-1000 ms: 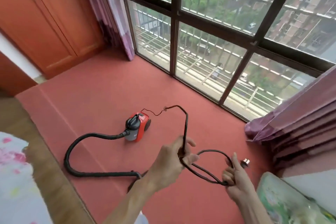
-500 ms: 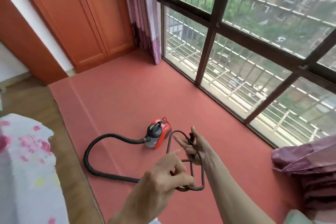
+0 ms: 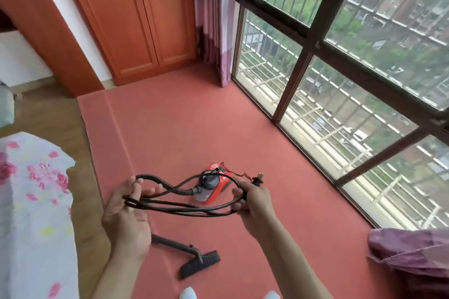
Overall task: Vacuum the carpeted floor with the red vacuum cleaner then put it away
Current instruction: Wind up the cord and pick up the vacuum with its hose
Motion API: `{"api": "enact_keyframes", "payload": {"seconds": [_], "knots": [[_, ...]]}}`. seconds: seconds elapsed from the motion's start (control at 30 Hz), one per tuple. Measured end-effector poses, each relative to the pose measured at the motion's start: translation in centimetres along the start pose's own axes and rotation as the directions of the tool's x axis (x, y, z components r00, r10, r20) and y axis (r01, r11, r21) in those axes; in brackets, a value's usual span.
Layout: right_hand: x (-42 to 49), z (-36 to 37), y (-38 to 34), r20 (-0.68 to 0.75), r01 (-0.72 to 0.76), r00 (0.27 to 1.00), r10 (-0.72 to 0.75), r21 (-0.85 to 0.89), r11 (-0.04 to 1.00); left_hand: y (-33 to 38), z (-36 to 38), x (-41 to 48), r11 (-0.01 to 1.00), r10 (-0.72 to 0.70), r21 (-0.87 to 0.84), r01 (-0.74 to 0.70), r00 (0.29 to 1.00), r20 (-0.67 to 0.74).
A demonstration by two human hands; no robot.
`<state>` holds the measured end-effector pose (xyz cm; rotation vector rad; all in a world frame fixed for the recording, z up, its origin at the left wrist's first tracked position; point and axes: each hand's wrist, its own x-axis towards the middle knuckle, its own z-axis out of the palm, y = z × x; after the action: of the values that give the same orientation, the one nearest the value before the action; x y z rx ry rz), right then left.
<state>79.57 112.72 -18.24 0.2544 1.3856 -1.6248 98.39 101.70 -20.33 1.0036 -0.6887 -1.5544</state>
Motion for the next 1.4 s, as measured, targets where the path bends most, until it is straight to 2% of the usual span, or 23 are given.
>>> {"api": "enact_keyframes", "payload": {"seconds": [0.07,0.13,0.23,0.3,0.37,0.5,0.57,0.73,0.93,1.1,1.27,1.4], "knots": [[-0.8,-1.4,-0.9,0.011,0.02,1.0,-0.019,-0.068,0.998,-4.3,0.7,1.1,0.97,-0.222,-0.116,0.212,0.971,-0.083],[-0.7,-3.6,-1.8,0.014,0.058,0.998,-0.057,-0.125,0.991,-9.2,2.5,0.6,0.891,-0.436,-0.2,0.408,0.891,-0.128],[0.5,-8.1,-4.1,0.009,0.099,0.995,-0.1,-0.26,0.96,-16.2,6.9,-2.2,0.752,-0.636,-0.336,0.567,0.758,-0.146],[1.5,-11.3,-6.0,0.006,0.123,0.992,-0.13,-0.357,0.926,-20.4,9.8,-4.4,0.676,-0.706,-0.384,0.629,0.702,-0.095],[2.4,-14.3,-8.4,0.019,0.155,0.986,-0.163,-0.435,0.887,-23.6,12.8,-6.3,0.59,-0.758,-0.393,0.705,0.651,0.03],[3.5,-19.5,-12.5,0.027,0.135,0.99,-0.14,-0.509,0.85,-27.3,17.9,-8.9,0.392,-0.833,-0.363,0.845,0.494,0.25],[3.8,-21.4,-14.4,0.047,0.127,0.992,-0.12,-0.498,0.858,-28.7,20.3,-9.7,0.348,-0.838,-0.329,0.878,0.449,0.31],[4.8,-25.9,-17.7,0.042,0.126,0.992,-0.119,-0.424,0.897,-33.0,26.2,-9.9,0.288,-0.876,-0.264,0.921,0.365,0.315],[7.7,-29.0,-20.1,0.03,0.142,0.99,-0.139,-0.316,0.938,-35.9,32.0,-7.9,0.271,-0.864,-0.281,0.92,0.362,0.349],[12.4,-27.8,-24.2,0.069,0.231,0.973,-0.22,-0.329,0.916,-38.7,36.8,-3.6,0.37,-0.884,-0.285,0.884,0.43,0.185],[18.5,-25.3,-29.7,-0.007,0.191,0.981,-0.194,-0.134,0.972,-38.3,43.3,4.1,0.528,-0.827,-0.385,0.757,0.561,-0.033],[26.1,-23.5,-31.7,-0.088,0.065,0.994,-0.067,-0.034,0.997,-37.4,45.9,9.9,0.71,-0.693,-0.334,0.62,0.698,-0.178]]}}
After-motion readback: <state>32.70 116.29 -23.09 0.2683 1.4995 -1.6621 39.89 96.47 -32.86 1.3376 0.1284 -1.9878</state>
